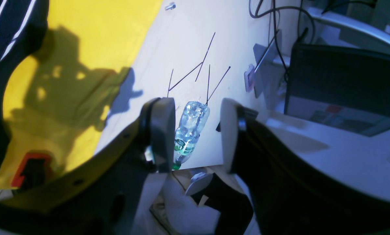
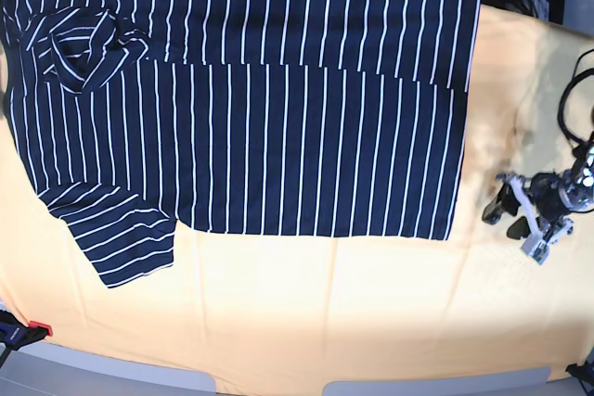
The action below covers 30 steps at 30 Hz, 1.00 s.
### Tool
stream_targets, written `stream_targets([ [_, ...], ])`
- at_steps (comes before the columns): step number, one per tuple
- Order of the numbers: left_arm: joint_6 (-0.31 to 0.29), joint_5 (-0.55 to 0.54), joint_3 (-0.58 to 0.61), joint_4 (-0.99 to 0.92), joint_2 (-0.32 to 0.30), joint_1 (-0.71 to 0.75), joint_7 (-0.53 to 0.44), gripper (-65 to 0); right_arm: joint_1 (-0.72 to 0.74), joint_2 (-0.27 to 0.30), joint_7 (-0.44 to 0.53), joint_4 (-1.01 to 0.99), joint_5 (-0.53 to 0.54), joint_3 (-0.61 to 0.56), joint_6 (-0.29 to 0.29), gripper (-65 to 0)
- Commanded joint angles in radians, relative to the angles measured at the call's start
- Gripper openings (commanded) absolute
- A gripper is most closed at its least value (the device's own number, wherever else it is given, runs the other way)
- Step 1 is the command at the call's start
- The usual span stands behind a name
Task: Fold the T-shirt properly
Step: 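Move the left gripper to the shirt's hem corner and grasp it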
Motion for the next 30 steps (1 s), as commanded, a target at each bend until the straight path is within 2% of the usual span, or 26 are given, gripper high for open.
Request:
stream_targets([
  [1, -0.033, -0.043, -0.038, -0.044, 0.010, -0.033, -0.018, -27.4, 0.010, 0.022, 0.000, 0.002, -0.037, 0.018, -0.021, -39.2],
  [5, -0.133, -0.078, -0.101, -0.213, 0.119, -0.033, -0.017, -27.4, 0.010, 0.022, 0.001, 0.002, -0.093, 0.018, -0.068, -39.3],
  [8, -0.168, -0.082, -0.108, -0.295, 0.186, -0.033, -0.018, -27.4, 0.011, 0.022, 0.007, 0.002, -0.119, 0.018, -0.087, -39.2],
  [13, -0.183, -0.076, -0.107, -0.351, 0.275, -0.030, -0.014, -27.4, 0.011, 0.022, 0.012, 0.002, -0.122, 0.018, -0.086, -39.3],
  [18, -0.214, -0.114, -0.107, -0.358, 0.349, -0.024, 0.116, -27.4, 0.011, 0.022, 0.016, 0.002, -0.122, 0.018, -0.086, -39.3],
  [23, -0.214, -0.145, -0.107, -0.357, 0.383, -0.028, 0.131, -27.6, 0.010, 0.021, 0.053, 0.002, -0.122, 0.018, -0.081, -39.3],
  [26, -0.214, -0.145, -0.108, -0.356, 0.384, -0.031, 0.127, -33.2, 0.008, 0.016, 0.100, 0.002, -0.117, 0.018, -0.056, -39.3],
  [28, -0.214, -0.145, -0.109, -0.356, 0.384, -0.034, 0.127, -39.4, 0.008, 0.010, 0.195, 0.001, -0.120, 0.018, -0.021, -39.3],
  [30, -0.214, -0.145, -0.109, -0.356, 0.384, -0.040, 0.128, -48.7, 0.008, 0.000, 0.298, -0.005, -0.132, 0.018, -0.005, -39.3],
])
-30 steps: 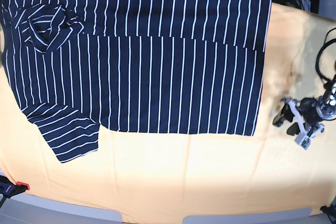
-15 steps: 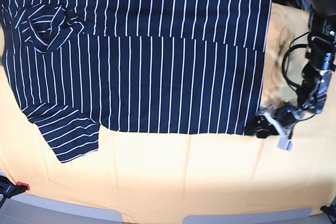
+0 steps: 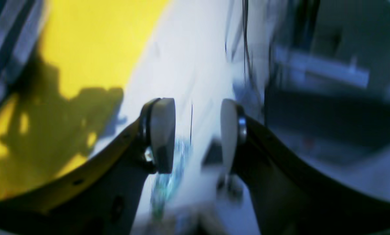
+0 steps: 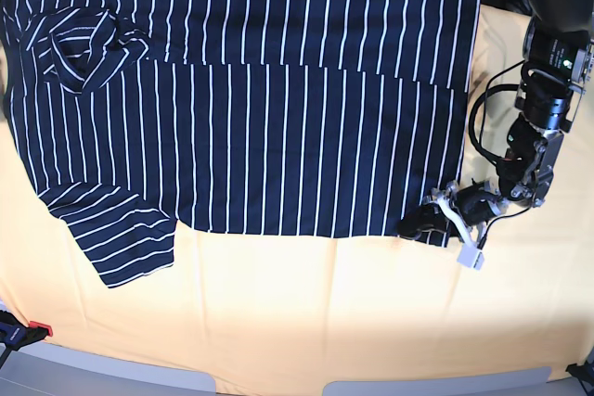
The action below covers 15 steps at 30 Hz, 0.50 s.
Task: Fold the T-shirt properly
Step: 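Move the left gripper to the shirt's hem corner and grasp it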
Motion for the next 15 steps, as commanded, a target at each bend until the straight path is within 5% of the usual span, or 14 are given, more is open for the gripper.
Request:
stream_targets([
  [1, -0.001, 0.026, 0.004, 0.002, -0.005, -0.018, 0.043, -54.7, 0.011, 0.017, 0.046, -0.004, -0.036, 0.018, -0.011, -39.3],
  [3, -0.001, 0.026, 0.004, 0.002, -0.010, -0.022, 0.043, -65.0, 0.012, 0.005, 0.126, -0.004, -0.034, 0.018, -0.067, -44.6],
  [6, -0.001, 0.025, 0.004, 0.002, -0.014, -0.022, 0.042, -65.0, 0.021, -0.019, 0.147, -0.004, -0.034, 0.018, -0.232, -56.9],
  [9, -0.001, 0.024, 0.004, 0.002, -0.014, -0.022, 0.021, -65.0, 0.075, -0.064, 0.169, -0.004, -0.009, 0.018, -0.225, -57.8],
  [15, -0.001, 0.026, 0.004, 0.002, -0.010, -0.022, 0.009, -65.0, 0.237, -0.195, 0.206, -0.005, 0.179, 0.018, -0.049, -57.8],
])
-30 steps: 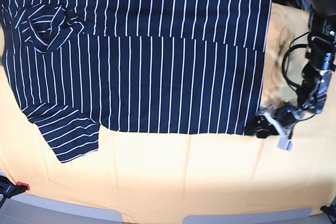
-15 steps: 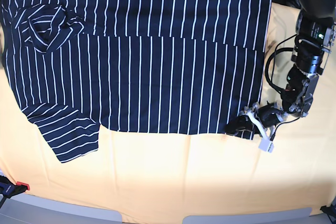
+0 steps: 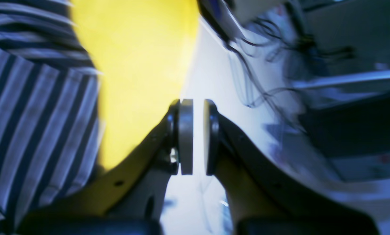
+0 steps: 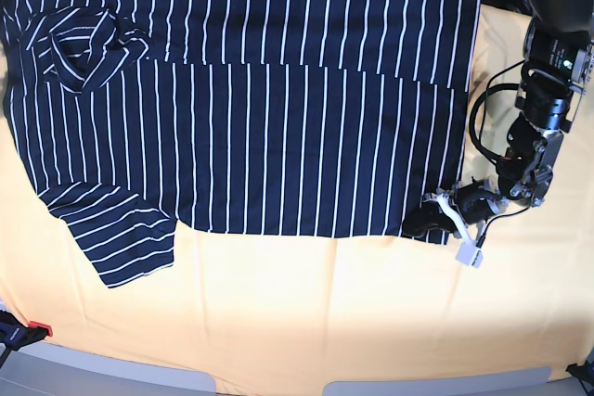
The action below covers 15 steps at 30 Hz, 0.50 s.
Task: Fold the T-shirt properly
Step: 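Move the left gripper to the shirt's hem corner and grasp it, then grasp the other hem corner with the right gripper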
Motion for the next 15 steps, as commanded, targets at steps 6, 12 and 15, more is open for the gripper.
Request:
stream_targets([
  [6, -0.001, 0.021, 0.000, 0.004, -0.006, -0.020, 0.023, -65.0, 0.166, -0.117, 0.005, -0.075, 0.094, 0.014, 0.046, -47.2],
  [12, -0.001, 0.021, 0.000, 0.004, -0.006, -0.020, 0.023, -65.0, 0.354, -0.208, -0.056, -0.279, 0.261, -0.029, 0.187, -45.2],
  [15, -0.001, 0.021, 0.000, 0.004, -0.006, -0.020, 0.023, -65.0, 0.463, -0.228, -0.108, -0.381, 0.336, -0.080, 0.237, -45.2],
])
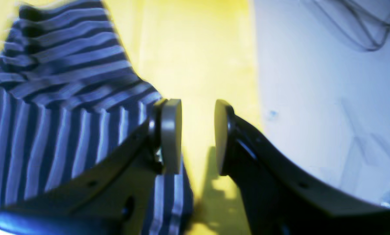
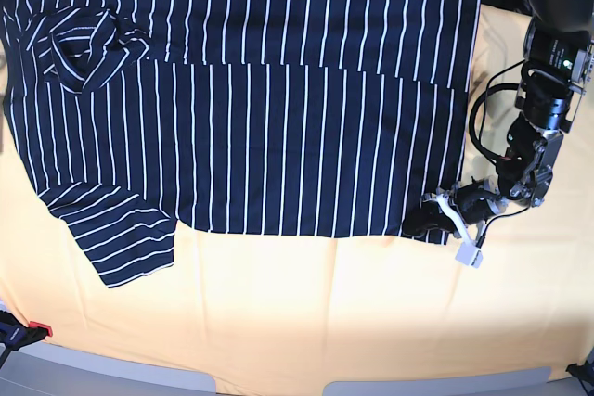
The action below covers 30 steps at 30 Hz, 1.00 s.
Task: Fold the T-shirt properly
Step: 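Grasp the other hem corner with the right gripper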
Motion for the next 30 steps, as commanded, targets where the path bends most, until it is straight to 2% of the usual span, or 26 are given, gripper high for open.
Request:
stream_targets([
  [1, -0.001, 0.021, 0.000, 0.004, -0.007, -0.019, 0.023, -65.0, 0.043, 0.029, 0.013, -0.018, 0.028, -0.011, 0.023, -45.2],
  [5, -0.001, 0.021, 0.000, 0.004, -0.007, -0.019, 0.024, -65.0, 0.180, 0.003, 0.003, -0.135, 0.039, -0.130, 0.040, -45.1],
  [7, -0.001, 0.021, 0.000, 0.004, -0.007, -0.019, 0.023, -65.0, 0.251, -0.014, -0.013, -0.198, 0.039, -0.198, 0.042, -41.3],
  [10, -0.001, 0.021, 0.000, 0.004, -0.007, -0.019, 0.023, -65.0, 0.356, -0.050, -0.042, -0.292, 0.039, -0.285, 0.091, -33.3],
  [14, -0.001, 0.021, 0.000, 0.004, -0.007, -0.019, 0.023, -65.0, 0.465, -0.098, -0.041, -0.415, 0.033, -0.358, 0.101, -33.1],
  [17, -0.001, 0.021, 0.000, 0.004, -0.007, -0.019, 0.023, -65.0, 0.530, -0.138, -0.037, -0.513, -0.013, -0.374, 0.104, -33.1],
  [20, -0.001, 0.021, 0.000, 0.004, -0.007, -0.019, 0.023, -65.0, 0.571, -0.171, 0.016, -0.606, -0.080, -0.374, 0.124, -33.1],
  [22, -0.001, 0.021, 0.000, 0.004, -0.007, -0.019, 0.023, -65.0, 0.576, -0.184, 0.064, -0.647, -0.111, -0.374, 0.125, -33.1],
  [25, -0.001, 0.021, 0.000, 0.004, -0.007, -0.019, 0.023, -65.0, 0.574, -0.205, 0.072, -0.669, -0.128, -0.374, 0.126, -33.1],
  [27, -0.001, 0.021, 0.000, 0.004, -0.007, -0.019, 0.023, -65.0, 0.573, -0.222, 0.090, -0.670, -0.179, -0.374, 0.125, -33.1],
  [30, -0.001, 0.021, 0.000, 0.004, -0.007, -0.019, 0.023, -65.0, 0.573, -0.243, 0.154, -0.670, -0.270, -0.374, 0.068, -33.1],
])
